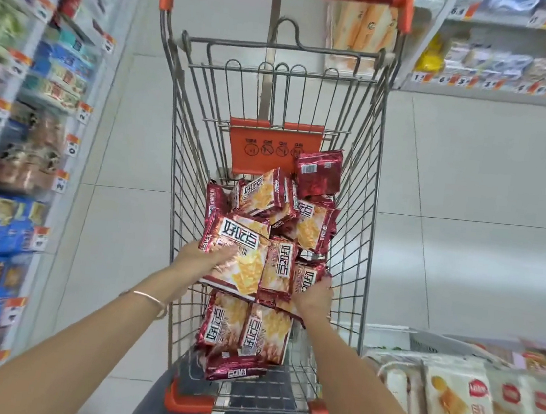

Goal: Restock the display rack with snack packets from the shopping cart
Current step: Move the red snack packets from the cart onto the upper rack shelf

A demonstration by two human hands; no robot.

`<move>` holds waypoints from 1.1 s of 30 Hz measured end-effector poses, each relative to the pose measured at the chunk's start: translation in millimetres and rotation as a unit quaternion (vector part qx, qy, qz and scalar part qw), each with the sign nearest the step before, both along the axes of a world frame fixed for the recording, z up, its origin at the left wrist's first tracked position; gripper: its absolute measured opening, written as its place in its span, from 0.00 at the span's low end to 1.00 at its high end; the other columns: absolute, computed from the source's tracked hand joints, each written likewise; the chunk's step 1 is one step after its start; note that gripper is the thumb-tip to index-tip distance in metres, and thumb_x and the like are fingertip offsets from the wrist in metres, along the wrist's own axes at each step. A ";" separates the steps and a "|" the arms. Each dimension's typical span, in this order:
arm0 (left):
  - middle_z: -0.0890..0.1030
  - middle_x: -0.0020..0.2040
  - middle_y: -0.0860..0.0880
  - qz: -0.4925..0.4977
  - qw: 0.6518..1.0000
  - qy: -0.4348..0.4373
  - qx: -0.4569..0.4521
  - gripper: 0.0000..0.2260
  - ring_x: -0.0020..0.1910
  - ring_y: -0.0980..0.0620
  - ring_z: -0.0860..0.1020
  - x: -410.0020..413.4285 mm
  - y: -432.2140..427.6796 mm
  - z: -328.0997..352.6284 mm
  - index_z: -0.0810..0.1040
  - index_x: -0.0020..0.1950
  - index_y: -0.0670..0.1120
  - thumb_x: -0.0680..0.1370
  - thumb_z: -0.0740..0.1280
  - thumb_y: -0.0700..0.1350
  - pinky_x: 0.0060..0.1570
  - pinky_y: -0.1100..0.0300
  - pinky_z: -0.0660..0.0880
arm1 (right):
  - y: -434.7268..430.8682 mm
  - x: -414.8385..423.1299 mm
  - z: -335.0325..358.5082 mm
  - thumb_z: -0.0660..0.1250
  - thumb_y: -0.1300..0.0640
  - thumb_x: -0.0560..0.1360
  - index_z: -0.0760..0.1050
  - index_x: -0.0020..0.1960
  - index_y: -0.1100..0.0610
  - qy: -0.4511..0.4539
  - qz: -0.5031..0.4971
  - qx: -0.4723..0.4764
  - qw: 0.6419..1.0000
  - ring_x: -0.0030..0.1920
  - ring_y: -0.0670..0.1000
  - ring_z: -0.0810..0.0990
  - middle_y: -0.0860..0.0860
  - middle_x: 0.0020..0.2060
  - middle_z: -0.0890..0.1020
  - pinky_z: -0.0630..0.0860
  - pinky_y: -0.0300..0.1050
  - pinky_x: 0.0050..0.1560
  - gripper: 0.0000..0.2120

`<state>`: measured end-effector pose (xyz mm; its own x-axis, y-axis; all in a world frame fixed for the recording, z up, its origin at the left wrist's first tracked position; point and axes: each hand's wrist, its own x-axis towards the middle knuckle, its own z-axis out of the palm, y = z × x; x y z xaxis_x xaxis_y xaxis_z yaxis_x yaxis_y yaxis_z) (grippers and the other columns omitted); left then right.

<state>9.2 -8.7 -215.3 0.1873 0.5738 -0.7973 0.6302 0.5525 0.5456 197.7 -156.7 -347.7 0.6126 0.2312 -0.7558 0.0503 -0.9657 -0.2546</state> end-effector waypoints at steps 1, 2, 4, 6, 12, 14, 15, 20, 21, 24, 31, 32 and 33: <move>0.84 0.53 0.51 -0.006 1.000 0.003 0.007 0.19 0.52 0.51 0.81 -3.0 2.8 -1.4 0.80 0.57 0.51 0.71 0.76 0.57 0.62 0.54 0.74 | 0.1 -1.0 -1.7 0.74 0.60 0.74 0.55 0.76 0.65 -0.005 0.005 -0.004 1.000 0.69 0.62 0.72 0.64 0.67 0.71 0.72 0.51 0.65 0.39; 0.84 0.50 0.52 -0.013 1.000 0.004 0.014 0.13 0.49 0.52 0.81 -4.6 4.0 0.9 0.80 0.53 0.52 0.73 0.75 0.55 0.60 0.54 0.75 | 0.1 1.3 -1.0 0.71 0.61 0.76 0.62 0.73 0.66 -0.018 0.027 -0.010 0.999 0.65 0.60 0.76 0.63 0.62 0.76 0.75 0.49 0.63 0.31; 0.84 0.50 0.51 -0.023 0.999 0.000 0.030 0.14 0.49 0.52 0.82 -4.5 4.4 12.1 0.80 0.54 0.52 0.74 0.73 0.58 0.63 0.51 0.76 | -1.5 7.7 6.7 0.66 0.60 0.78 0.76 0.60 0.63 -0.025 0.088 -0.036 0.995 0.53 0.53 0.81 0.55 0.50 0.81 0.78 0.42 0.52 0.12; 0.83 0.57 0.48 -0.025 0.999 -0.013 0.024 0.28 0.57 0.48 0.80 -4.7 5.6 18.9 0.78 0.64 0.50 0.71 0.71 0.65 0.67 0.48 0.73 | -5.0 11.4 10.0 0.65 0.60 0.78 0.74 0.62 0.60 -0.024 0.093 -0.059 0.994 0.57 0.53 0.78 0.56 0.59 0.78 0.75 0.42 0.52 0.13; 0.76 0.69 0.46 -0.032 0.999 0.002 0.031 0.33 0.68 0.44 0.74 -1.0 2.6 27.6 0.72 0.74 0.47 0.78 0.59 0.68 0.70 0.47 0.67 | -10.7 10.5 -15.7 0.76 0.50 0.73 0.56 0.76 0.62 0.029 0.069 -0.054 0.996 0.53 0.54 0.78 0.58 0.64 0.75 0.79 0.39 0.46 0.42; 0.75 0.71 0.46 -0.043 0.999 -0.002 0.027 0.36 0.69 0.43 0.73 -0.2 2.5 30.6 0.70 0.75 0.47 0.76 0.57 0.70 0.71 0.46 0.66 | -9.9 9.6 -22.8 0.73 0.51 0.75 0.73 0.62 0.63 -0.043 0.117 -0.047 0.991 0.45 0.51 0.80 0.55 0.55 0.81 0.83 0.43 0.47 0.22; 0.76 0.71 0.46 -0.049 0.998 0.000 0.028 0.37 0.68 0.44 0.74 0.3 2.3 31.8 0.70 0.75 0.47 0.76 0.56 0.71 0.70 0.46 0.67 | -10.5 8.1 -19.6 0.71 0.54 0.76 0.75 0.61 0.63 -0.056 0.129 -0.049 0.989 0.47 0.51 0.81 0.55 0.53 0.82 0.83 0.45 0.50 0.18; 0.80 0.63 0.46 -0.073 0.996 0.016 0.042 0.39 0.58 0.48 0.76 1.0 4.5 36.9 0.74 0.71 0.46 0.76 0.51 0.74 0.62 0.55 0.69 | -9.4 8.9 32.8 0.63 0.55 0.80 0.59 0.75 0.63 -0.044 0.178 0.043 0.982 0.60 0.61 0.78 0.62 0.64 0.75 0.76 0.54 0.59 0.28; 0.81 0.63 0.46 -0.073 0.996 0.010 0.044 0.44 0.60 0.47 0.78 0.5 7.2 35.2 0.75 0.71 0.47 0.71 0.52 0.78 0.66 0.52 0.70 | -11.3 13.8 47.2 0.62 0.52 0.80 0.59 0.76 0.62 -0.064 0.195 0.059 0.977 0.61 0.62 0.78 0.62 0.65 0.72 0.76 0.54 0.60 0.28; 0.82 0.63 0.46 -0.065 0.996 -0.014 0.054 0.53 0.62 0.44 0.80 -7.5 18.7 12.1 0.76 0.70 0.49 0.60 0.51 0.85 0.69 0.44 0.71 | -22.5 39.1 95.4 0.63 0.53 0.80 0.70 0.70 0.58 -0.060 0.195 0.159 0.966 0.54 0.60 0.81 0.59 0.59 0.78 0.79 0.55 0.55 0.20; 0.72 0.73 0.41 -0.136 0.988 -0.068 -0.004 0.50 0.74 0.39 0.69 7.0 15.9 73.9 0.67 0.77 0.48 0.67 0.52 0.82 0.72 0.39 0.66 | -9.7 54.8 227.5 0.73 0.52 0.75 0.83 0.55 0.55 0.284 0.042 0.335 0.897 0.47 0.57 0.81 0.58 0.49 0.85 0.77 0.47 0.44 0.11; 0.76 0.68 0.37 -0.146 0.985 -0.091 -0.029 0.48 0.70 0.38 0.74 9.5 12.8 88.8 0.72 0.74 0.45 0.69 0.52 0.80 0.69 0.39 0.70 | -1.5 46.9 235.5 0.74 0.51 0.73 0.82 0.56 0.54 0.284 0.041 0.347 0.893 0.47 0.57 0.82 0.57 0.49 0.85 0.78 0.47 0.44 0.13; 0.79 0.63 0.33 -0.151 0.981 -0.117 -0.043 0.45 0.64 0.37 0.78 10.7 11.8 100.8 0.76 0.68 0.42 0.72 0.52 0.77 0.64 0.41 0.75 | 7.1 38.2 241.2 0.76 0.50 0.70 0.80 0.58 0.54 0.256 0.032 0.354 0.899 0.48 0.56 0.83 0.56 0.51 0.85 0.79 0.49 0.47 0.18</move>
<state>19.9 3.1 -114.5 0.5217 0.3960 -0.7556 0.6359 0.4100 0.6539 235.9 -149.5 -106.5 0.1947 0.7871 -0.5852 -0.1993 -0.5525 -0.8094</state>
